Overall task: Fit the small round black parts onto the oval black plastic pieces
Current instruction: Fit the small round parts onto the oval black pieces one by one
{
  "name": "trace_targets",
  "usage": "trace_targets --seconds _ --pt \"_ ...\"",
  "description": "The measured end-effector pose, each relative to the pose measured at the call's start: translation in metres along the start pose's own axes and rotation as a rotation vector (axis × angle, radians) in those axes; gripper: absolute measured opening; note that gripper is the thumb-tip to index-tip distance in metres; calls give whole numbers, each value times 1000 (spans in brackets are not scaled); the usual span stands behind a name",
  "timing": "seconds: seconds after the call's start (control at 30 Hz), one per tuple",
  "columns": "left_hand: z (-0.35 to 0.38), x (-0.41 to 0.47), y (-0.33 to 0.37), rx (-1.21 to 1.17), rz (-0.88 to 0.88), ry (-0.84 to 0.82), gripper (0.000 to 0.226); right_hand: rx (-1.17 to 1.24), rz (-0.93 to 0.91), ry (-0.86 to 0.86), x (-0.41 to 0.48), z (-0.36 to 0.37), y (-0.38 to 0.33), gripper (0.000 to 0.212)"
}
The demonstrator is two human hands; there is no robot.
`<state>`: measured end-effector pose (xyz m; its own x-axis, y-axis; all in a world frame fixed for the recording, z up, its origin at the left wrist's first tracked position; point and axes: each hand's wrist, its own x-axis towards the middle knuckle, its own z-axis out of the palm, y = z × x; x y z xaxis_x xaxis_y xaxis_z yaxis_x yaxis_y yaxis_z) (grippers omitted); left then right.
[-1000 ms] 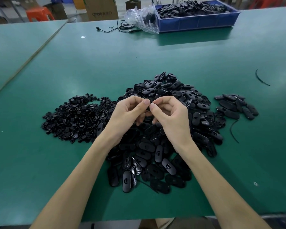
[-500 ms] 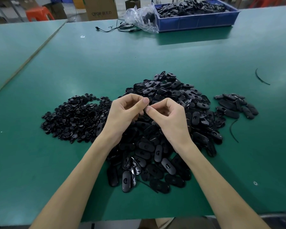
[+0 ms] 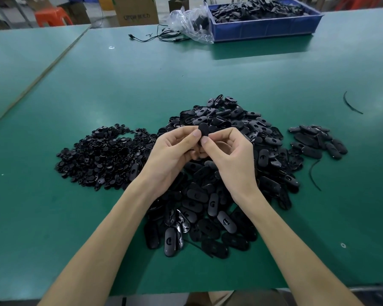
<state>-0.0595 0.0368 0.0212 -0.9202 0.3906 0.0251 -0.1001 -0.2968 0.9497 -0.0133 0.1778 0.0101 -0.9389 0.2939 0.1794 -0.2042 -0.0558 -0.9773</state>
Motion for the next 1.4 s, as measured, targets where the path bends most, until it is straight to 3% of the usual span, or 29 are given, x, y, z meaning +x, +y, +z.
trace_targets --seconds 0.17,0.4,0.63,1.4 --pt "2 -1 -1 140 20 27 24 5 -15 -26 0 0 1 12" --pt "-4 -2 3 368 89 59 8 -125 -60 31 2 -2 0 6" --pt "2 -3 2 575 133 -27 14 -156 -76 55 3 -4 -1 7" --pt "3 -3 4 623 75 42 10 -212 -146 7 -3 2 -1 10"
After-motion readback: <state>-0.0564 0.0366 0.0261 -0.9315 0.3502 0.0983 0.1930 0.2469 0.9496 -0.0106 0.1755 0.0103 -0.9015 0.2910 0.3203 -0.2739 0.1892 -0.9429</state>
